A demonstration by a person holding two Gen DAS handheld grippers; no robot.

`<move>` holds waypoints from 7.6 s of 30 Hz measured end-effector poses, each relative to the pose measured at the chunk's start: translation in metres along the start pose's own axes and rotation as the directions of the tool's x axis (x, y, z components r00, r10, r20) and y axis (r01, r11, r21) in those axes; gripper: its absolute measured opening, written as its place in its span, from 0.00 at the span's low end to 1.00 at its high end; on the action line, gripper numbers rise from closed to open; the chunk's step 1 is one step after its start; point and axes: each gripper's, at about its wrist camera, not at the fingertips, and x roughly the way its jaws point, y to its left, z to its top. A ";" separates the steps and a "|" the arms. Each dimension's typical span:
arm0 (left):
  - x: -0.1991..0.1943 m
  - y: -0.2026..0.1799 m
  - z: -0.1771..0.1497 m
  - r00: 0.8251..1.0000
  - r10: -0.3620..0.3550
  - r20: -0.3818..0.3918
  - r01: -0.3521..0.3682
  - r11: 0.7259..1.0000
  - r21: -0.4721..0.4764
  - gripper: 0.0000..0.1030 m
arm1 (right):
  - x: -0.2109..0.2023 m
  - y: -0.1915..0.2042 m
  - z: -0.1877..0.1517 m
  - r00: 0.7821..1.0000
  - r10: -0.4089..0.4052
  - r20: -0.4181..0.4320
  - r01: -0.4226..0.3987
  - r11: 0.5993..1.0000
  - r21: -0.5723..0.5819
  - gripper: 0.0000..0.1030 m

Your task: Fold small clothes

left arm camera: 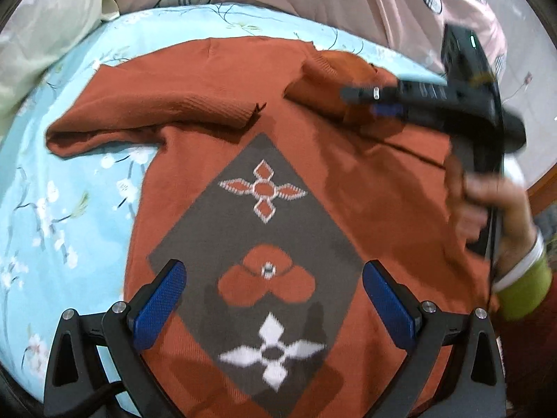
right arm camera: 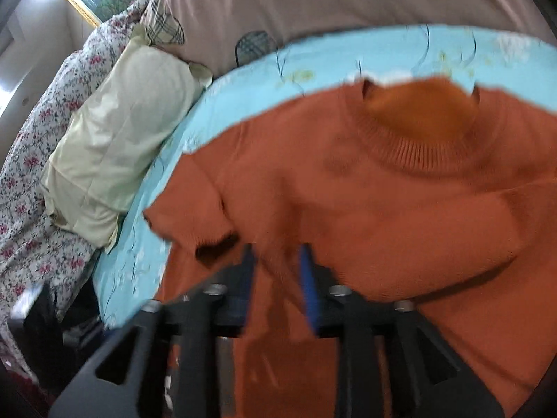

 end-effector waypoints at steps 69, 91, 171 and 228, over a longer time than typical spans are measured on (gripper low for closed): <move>0.028 0.036 0.093 0.997 0.029 0.066 -0.042 0.979 0.197 0.42 | -0.150 -0.064 -0.087 0.934 -0.339 0.114 0.296 0.912 0.283 0.39; 0.064 0.031 0.100 0.970 0.194 0.147 -0.238 0.877 0.417 0.01 | -0.108 -0.027 -0.119 0.973 -0.229 0.016 0.216 0.938 0.272 0.40; 0.027 -0.002 0.060 0.977 -0.044 0.207 0.001 0.979 0.205 0.56 | -0.130 -0.071 -0.061 0.951 -0.250 0.180 0.171 0.914 0.369 0.40; 0.058 0.110 0.065 0.940 0.215 0.266 -0.150 0.958 -0.245 0.60 | -0.179 -0.111 -0.066 0.784 -0.598 0.166 0.460 0.739 0.492 0.10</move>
